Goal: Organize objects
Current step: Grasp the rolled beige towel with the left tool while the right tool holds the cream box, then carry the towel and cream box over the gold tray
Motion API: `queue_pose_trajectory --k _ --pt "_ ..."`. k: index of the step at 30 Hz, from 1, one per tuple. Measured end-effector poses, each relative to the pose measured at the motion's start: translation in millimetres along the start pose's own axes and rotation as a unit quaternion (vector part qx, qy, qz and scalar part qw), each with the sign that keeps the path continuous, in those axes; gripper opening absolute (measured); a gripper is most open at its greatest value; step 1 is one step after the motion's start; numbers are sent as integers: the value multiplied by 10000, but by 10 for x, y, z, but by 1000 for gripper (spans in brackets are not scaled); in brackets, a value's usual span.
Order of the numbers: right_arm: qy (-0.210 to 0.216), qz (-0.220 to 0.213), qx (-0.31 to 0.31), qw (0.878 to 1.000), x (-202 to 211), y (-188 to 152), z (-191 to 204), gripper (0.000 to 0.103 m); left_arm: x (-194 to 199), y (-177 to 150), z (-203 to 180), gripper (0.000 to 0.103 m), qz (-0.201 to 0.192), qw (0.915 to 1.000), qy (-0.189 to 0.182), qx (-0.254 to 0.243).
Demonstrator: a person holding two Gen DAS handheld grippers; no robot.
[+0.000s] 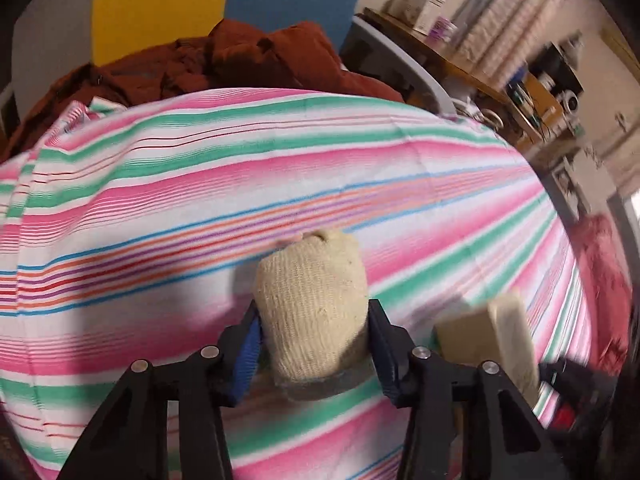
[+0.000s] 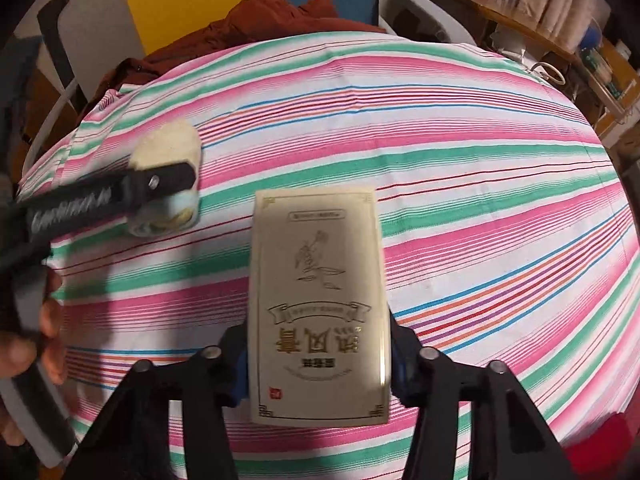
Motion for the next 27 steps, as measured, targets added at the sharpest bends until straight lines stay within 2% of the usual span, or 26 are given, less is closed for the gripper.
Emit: queue_pose_trajectory --k 4,7,18,21,27 --pt "233 -55 26 9997 -4 26 38 52 182 -287 90 50 -133 9995 94 -252" --pt "396 -82 59 9992 -20 48 119 52 306 -508 191 50 -255 9993 84 -252" --pt "431 -102 168 9989 -44 -22 288 56 703 -1250 390 50 -270 9995 -87 -156" --pt "476 -190 164 9985 8 -13 289 63 725 -1325 383 50 -338 9993 -31 -170" --pt "282 -62 199 9994 -99 -13 305 60 607 -1291 317 51 -386 9989 64 -252"
Point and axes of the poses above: each gripper's, at about its wrist camera, not at the fingertips, and x roughly against the way its jaws point, z to its left, y to its top, the point moved 9 cm from there along -x, roughly the way its jaws point, and after that the axes turned 8 degrees about y, right-handed, at the moved point
